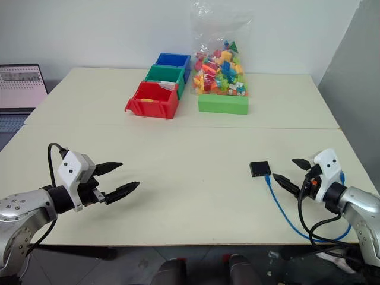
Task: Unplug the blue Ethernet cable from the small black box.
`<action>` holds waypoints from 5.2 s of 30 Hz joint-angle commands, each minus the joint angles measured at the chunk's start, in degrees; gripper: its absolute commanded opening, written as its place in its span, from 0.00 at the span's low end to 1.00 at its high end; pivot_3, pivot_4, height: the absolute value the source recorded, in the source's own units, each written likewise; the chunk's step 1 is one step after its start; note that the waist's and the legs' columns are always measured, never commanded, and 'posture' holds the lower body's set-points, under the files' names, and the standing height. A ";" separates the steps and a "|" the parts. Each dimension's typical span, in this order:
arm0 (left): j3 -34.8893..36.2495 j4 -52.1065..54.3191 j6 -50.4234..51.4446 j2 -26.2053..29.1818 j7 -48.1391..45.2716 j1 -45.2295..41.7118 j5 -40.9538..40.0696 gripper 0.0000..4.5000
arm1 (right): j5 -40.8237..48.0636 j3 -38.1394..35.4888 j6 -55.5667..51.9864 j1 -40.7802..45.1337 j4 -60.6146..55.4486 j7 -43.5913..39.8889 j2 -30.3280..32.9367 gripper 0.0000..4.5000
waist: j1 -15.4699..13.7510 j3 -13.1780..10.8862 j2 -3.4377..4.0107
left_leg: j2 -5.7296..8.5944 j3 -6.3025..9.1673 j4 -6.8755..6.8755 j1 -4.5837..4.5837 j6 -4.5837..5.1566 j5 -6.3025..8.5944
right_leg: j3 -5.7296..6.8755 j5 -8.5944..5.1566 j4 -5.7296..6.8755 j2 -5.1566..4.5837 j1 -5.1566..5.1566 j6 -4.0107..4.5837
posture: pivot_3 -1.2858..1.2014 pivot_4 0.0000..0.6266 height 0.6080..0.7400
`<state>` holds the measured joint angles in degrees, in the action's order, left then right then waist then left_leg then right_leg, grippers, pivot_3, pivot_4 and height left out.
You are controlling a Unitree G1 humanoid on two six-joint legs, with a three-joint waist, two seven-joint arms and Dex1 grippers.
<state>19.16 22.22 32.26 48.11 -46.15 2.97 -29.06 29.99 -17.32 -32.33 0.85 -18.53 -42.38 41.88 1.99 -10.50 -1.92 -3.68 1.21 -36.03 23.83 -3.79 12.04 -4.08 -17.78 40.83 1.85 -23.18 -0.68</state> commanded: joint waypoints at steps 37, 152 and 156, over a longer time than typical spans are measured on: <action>-11.92 8.54 6.20 4.01 -10.54 -10.12 -6.49 0.98 | -11.32 12.15 -10.79 -1.60 -7.97 23.39 -12.84 1.00 | 0.05 0.00 0.02 | 0.00 0.01 0.00 0.00 0.00 0.00 | -0.01 0.00 0.01 0.02 -0.02 0.00 | 0.52 0.24 1.00; -19.98 -11.20 5.16 -6.49 -29.63 -25.22 -13.38 0.18 | 16.56 23.86 -21.64 29.58 -6.62 -6.63 -10.70 0.79 | 0.01 -0.03 0.04 | 0.00 0.08 -0.07 0.06 0.01 0.00 | 0.17 0.01 0.04 0.05 -0.02 0.04 | 0.52 0.24 1.00; -19.96 -10.98 5.42 -6.48 -29.37 -25.38 -13.54 0.18 | 16.14 24.30 -21.67 29.76 -6.26 -5.45 -11.97 0.79 | 0.02 -0.03 0.04 | 0.00 0.09 -0.07 0.06 0.01 0.00 | 0.18 0.01 0.04 0.06 -0.02 0.03 | 0.52 0.24 1.00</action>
<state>-1.90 10.43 37.74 41.37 -75.57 -21.41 -42.09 45.31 7.98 -54.29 30.31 -23.83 -48.31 30.35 2.00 -10.53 -1.88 -3.68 1.29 -36.10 23.90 -3.78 12.04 -3.90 -17.77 40.88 1.91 -23.20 -0.64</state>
